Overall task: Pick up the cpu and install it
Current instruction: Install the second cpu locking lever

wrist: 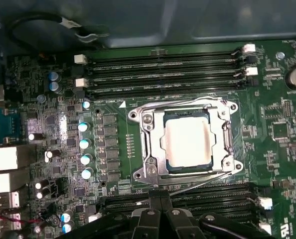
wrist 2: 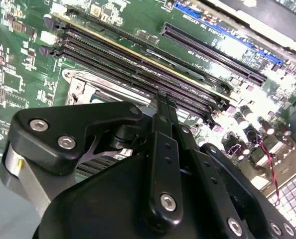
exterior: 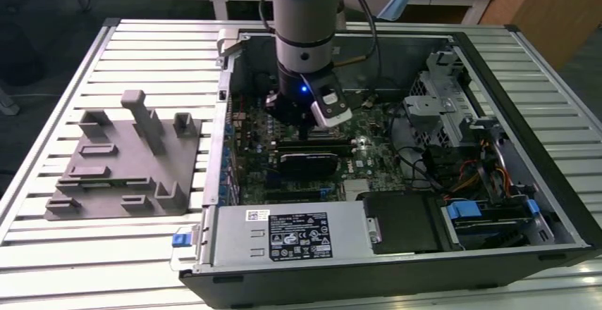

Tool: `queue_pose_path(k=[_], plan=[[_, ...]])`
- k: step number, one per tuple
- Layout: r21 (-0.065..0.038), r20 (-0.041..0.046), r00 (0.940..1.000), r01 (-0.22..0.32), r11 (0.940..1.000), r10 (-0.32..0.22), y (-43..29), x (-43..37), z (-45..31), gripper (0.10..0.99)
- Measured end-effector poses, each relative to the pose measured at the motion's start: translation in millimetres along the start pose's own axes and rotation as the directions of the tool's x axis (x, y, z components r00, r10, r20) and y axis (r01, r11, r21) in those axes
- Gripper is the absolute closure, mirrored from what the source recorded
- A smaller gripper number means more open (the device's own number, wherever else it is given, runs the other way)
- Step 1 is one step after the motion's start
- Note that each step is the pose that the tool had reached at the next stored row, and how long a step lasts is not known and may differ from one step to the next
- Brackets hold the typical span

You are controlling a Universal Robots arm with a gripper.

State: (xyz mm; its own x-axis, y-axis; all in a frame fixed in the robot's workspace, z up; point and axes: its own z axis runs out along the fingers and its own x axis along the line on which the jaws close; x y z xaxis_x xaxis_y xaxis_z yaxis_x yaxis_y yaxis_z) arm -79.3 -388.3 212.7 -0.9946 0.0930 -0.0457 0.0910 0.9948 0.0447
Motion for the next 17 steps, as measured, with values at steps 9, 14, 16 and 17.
queue_pose_path(k=[9, 14, 16, 17], plan=[[-0.052, -0.0059, 0.9999, 0.014, 0.9985, -0.014, -3.9, -0.1, 5.8, 0.980], [-0.081, -0.0080, 0.9999, 0.013, 0.9966, -0.013, -10.4, -0.7, 6.3, 0.980], [-0.089, -0.0087, 0.9999, 0.012, 0.9959, -0.013, -14.3, -1.1, 6.2, 0.980], [-0.093, -0.0091, 0.9999, 0.012, 0.9956, -0.013, -16.2, -1.2, 6.1, 0.980]])
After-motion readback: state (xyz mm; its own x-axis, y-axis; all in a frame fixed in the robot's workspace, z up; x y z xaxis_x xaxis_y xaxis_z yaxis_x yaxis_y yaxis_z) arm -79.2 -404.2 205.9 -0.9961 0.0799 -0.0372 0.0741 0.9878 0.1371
